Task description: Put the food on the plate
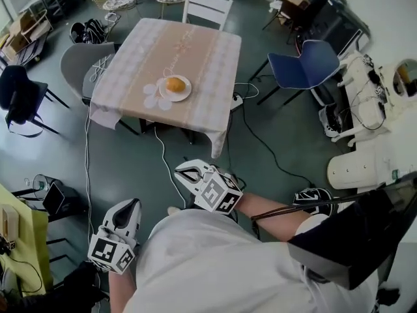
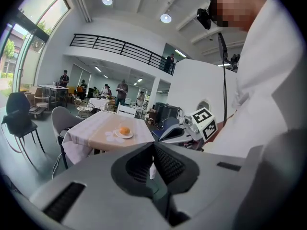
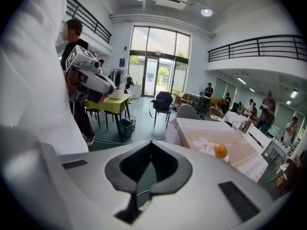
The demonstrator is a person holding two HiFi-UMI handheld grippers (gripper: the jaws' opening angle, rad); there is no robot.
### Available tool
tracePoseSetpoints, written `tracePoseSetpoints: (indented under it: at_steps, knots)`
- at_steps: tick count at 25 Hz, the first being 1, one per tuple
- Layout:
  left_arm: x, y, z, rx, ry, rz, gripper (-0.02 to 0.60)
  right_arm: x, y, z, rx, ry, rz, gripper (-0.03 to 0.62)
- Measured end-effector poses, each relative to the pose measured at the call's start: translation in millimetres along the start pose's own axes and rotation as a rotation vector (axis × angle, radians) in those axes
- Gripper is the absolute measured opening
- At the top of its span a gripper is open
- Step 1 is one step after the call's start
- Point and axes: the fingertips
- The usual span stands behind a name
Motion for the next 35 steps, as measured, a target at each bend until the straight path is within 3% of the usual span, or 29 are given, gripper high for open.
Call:
tracePoseSetpoints:
  at_steps: [12, 21, 35]
  knots:
    - [7, 10, -10, -0.019, -0.013, -0.024, 0.009, -17, 38, 4, -0.05, -0.013, -0.072, 0.014]
    - [13, 15, -20, -0.052, -0.026, -0.029, 0.009, -26, 48, 6, -0.068, -0.026, -0.107, 0.013]
    - [20, 7, -18, -0.036, -0.013, -0.03, 0.009, -22, 51, 3, -0.068, -0.027, -0.103, 0.012]
Point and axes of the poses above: the fingertips, and each gripper's own axes: z forward along the fingers, y to its left, x out of its underside, and after that the axes turned 8 degrees about -x, right-handed
